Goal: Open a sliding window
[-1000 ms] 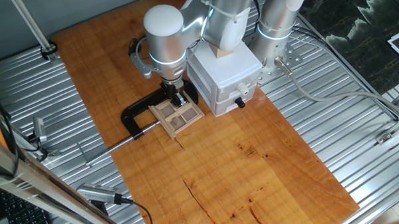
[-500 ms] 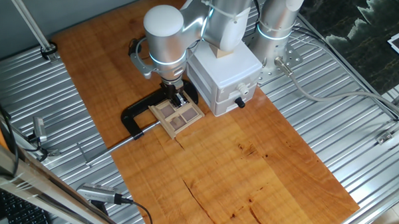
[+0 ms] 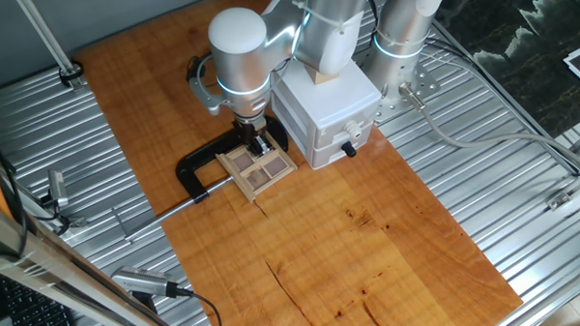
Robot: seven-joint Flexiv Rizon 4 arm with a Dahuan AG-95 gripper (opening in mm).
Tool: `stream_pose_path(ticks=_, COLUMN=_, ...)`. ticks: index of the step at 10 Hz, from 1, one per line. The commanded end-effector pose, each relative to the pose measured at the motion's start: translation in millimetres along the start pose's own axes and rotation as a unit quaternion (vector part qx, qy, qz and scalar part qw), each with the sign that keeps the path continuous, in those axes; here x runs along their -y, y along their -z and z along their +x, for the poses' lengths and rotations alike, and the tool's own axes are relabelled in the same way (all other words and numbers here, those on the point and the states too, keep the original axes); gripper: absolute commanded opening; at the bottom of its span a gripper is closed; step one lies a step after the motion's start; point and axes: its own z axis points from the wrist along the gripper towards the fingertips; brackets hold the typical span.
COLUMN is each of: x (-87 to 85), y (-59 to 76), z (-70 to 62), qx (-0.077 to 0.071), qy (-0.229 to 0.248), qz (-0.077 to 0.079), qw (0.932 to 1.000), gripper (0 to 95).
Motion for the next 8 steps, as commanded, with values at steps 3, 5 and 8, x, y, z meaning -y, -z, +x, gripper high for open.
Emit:
stream_pose_path(ticks=3, x=0.1, y=-0.4, z=-0.8, qx=0.002, qy=0.002, qz=0.001, qw=1.0000, gripper=0.0)
stream_pose_path(ticks=5, x=0.1, y=-0.4, z=-0.9, qx=0.002, qy=0.003, qz=0.001, qw=1.0000, gripper=0.0)
stream_pose_path(ticks=8, x=-0.1, y=-0.4, z=-1.2, qx=0.004, qy=0.003, qz=0.001, qw=1.0000, gripper=0.0)
